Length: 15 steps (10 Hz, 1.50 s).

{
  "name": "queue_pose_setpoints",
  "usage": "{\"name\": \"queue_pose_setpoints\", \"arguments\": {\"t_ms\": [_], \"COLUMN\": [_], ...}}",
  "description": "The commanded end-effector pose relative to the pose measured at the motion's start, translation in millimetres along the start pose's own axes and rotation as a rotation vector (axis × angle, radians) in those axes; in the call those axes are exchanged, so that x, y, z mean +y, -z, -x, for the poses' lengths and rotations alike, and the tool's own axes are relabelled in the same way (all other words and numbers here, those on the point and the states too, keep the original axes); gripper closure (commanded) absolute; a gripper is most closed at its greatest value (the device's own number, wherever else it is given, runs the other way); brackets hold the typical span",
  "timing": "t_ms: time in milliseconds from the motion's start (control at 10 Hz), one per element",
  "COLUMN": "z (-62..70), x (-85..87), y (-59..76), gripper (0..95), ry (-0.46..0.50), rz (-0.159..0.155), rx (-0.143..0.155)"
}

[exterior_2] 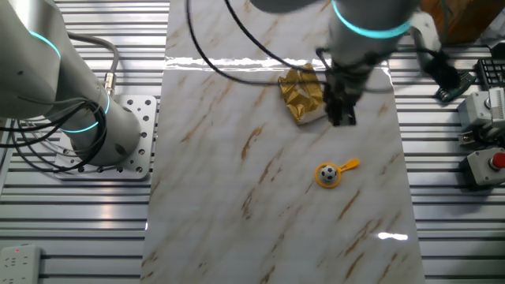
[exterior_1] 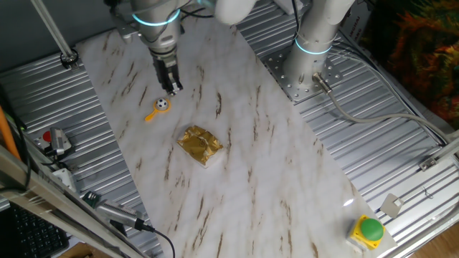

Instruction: Remove the bubble ring from the ball

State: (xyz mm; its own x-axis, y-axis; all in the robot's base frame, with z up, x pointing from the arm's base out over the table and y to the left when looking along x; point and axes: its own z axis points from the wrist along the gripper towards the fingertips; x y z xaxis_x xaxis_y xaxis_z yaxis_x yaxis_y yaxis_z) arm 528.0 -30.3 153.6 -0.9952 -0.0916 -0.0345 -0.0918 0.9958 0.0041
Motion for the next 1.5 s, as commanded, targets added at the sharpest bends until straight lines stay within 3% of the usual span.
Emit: {"name": "queue_pose_setpoints", "arguments": {"t_ms": [100,200,300,400,600,700,900,1100,1200,1500], "z": [51.4,63.0,63.0,77.6,81.8,82.2,81.6,73.8,56.9,31.0], "x": [-9.3,-8.2,-8.2,-13.1,-19.3,-20.9,-21.7,-24.5,-29.4,-36.0], "y": [-10.7,-12.4,-12.4,-35.5,-63.1,-70.8,-71.6,-75.5,-83.3,-93.7], "gripper": [95.0,95.0,95.0,95.0,95.0,95.0,95.0,95.0,95.0,95.0], "ry": [0.186,0.221,0.221,0.318,0.35,0.344,0.344,0.343,0.345,0.346], "rz": [-0.015,-0.022,-0.022,-0.023,-0.016,-0.018,-0.021,-0.023,-0.019,-0.019], "rx": [0.024,0.028,0.028,0.021,0.037,0.07,0.085,0.098,0.096,0.107]}}
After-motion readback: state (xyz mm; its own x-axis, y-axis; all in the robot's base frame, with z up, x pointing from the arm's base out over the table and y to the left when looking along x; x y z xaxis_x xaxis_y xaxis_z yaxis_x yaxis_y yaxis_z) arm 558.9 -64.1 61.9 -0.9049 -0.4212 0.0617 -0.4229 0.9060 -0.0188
